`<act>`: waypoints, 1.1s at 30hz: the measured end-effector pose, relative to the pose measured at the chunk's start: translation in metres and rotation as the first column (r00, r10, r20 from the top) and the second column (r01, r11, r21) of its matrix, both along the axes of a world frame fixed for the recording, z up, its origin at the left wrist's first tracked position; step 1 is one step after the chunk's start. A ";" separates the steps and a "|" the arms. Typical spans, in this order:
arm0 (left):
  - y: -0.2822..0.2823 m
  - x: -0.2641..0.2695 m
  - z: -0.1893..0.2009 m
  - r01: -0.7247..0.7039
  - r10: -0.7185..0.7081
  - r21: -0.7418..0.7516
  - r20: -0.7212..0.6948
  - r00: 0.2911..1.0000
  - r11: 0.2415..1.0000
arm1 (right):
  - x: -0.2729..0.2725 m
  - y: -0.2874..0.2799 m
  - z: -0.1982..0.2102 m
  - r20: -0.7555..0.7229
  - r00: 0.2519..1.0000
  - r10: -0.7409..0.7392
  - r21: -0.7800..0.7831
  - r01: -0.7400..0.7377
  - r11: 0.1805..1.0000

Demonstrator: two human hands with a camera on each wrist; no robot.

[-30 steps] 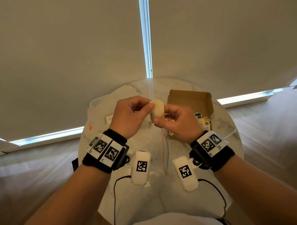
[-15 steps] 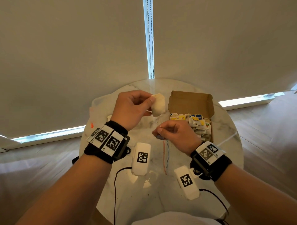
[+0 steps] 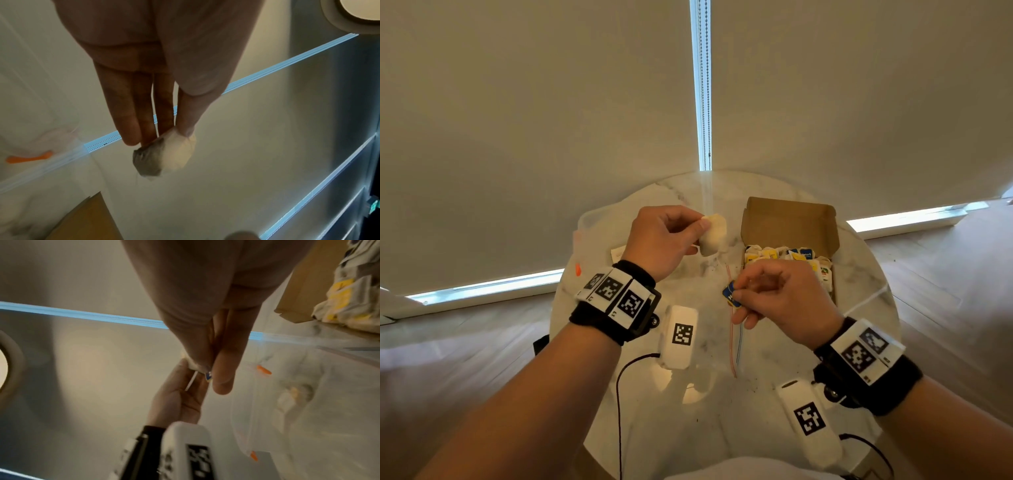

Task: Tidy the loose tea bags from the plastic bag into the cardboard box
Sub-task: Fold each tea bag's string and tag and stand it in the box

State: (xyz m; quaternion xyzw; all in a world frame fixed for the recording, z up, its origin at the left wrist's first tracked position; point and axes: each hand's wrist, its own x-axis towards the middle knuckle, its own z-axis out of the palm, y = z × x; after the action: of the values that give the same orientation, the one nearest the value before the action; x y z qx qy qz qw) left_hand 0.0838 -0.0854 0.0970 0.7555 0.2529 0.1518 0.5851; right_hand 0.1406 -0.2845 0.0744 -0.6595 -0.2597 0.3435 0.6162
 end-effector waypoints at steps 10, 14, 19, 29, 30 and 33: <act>-0.012 -0.014 -0.011 0.190 -0.196 0.179 0.019 0.980 0.965 | 0.032 0.024 0.048 0.424 0.906 -0.002 0.020 -0.007 1.000; -0.020 -0.015 -0.010 0.183 -0.210 0.220 0.109 0.972 0.958 | 0.042 0.039 0.036 0.332 0.922 -0.201 0.067 0.189 0.980; -0.024 -0.012 -0.012 0.064 -0.108 0.216 0.196 0.975 0.974 | 0.034 0.042 0.019 0.001 0.937 -0.348 0.066 0.347 0.935; -0.025 -0.008 -0.013 0.074 -0.115 0.279 0.134 0.984 0.957 | 0.029 0.018 0.006 0.280 0.942 -0.184 0.012 0.188 0.982; -0.026 -0.007 -0.013 0.078 -0.117 0.279 0.127 0.985 0.957 | 0.029 0.016 0.004 0.351 0.920 -0.176 0.038 0.174 0.984; -0.030 -0.003 -0.013 0.074 -0.104 0.236 0.117 0.988 0.969 | 0.037 0.012 -0.004 0.407 0.864 -0.295 0.083 0.287 0.954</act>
State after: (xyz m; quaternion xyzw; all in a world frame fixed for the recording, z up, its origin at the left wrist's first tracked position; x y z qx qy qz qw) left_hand 0.0809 -0.1156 0.0837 0.8175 0.1613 0.2021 0.5146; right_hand 0.1779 -0.2722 0.0703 -0.7426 -0.2856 0.0960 0.5981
